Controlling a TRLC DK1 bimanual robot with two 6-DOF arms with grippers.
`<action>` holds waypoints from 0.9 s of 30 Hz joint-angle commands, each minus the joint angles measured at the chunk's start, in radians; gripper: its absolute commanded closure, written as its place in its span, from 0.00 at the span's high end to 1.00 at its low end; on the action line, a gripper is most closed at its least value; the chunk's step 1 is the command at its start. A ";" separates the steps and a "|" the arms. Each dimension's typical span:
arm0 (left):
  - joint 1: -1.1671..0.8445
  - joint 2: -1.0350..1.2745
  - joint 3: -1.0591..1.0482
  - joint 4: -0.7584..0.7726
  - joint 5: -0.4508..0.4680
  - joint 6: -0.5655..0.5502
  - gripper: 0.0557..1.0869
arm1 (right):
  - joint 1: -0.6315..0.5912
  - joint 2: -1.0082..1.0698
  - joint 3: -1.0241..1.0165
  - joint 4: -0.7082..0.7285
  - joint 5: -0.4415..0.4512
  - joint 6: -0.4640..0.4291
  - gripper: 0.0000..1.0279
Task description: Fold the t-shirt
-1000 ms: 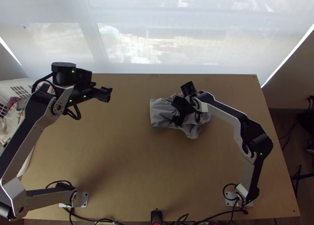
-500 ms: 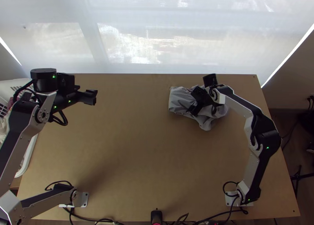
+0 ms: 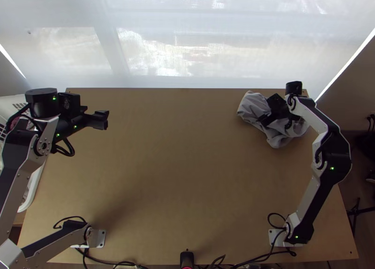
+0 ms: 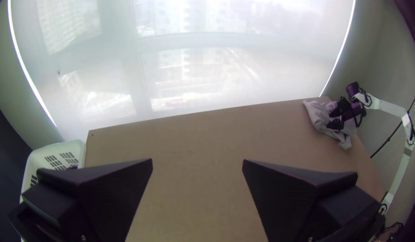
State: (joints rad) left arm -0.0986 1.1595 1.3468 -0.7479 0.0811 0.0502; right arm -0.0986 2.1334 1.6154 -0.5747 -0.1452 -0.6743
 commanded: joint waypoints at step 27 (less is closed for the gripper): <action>0.074 -0.231 -0.112 -0.001 -0.041 0.005 0.95 | -0.162 -0.204 0.215 -0.086 -0.030 0.065 0.95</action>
State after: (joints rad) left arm -0.0669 1.0142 1.2785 -0.7692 0.0467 0.0536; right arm -0.2840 2.0521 1.7782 -0.6647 -0.1627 -0.6346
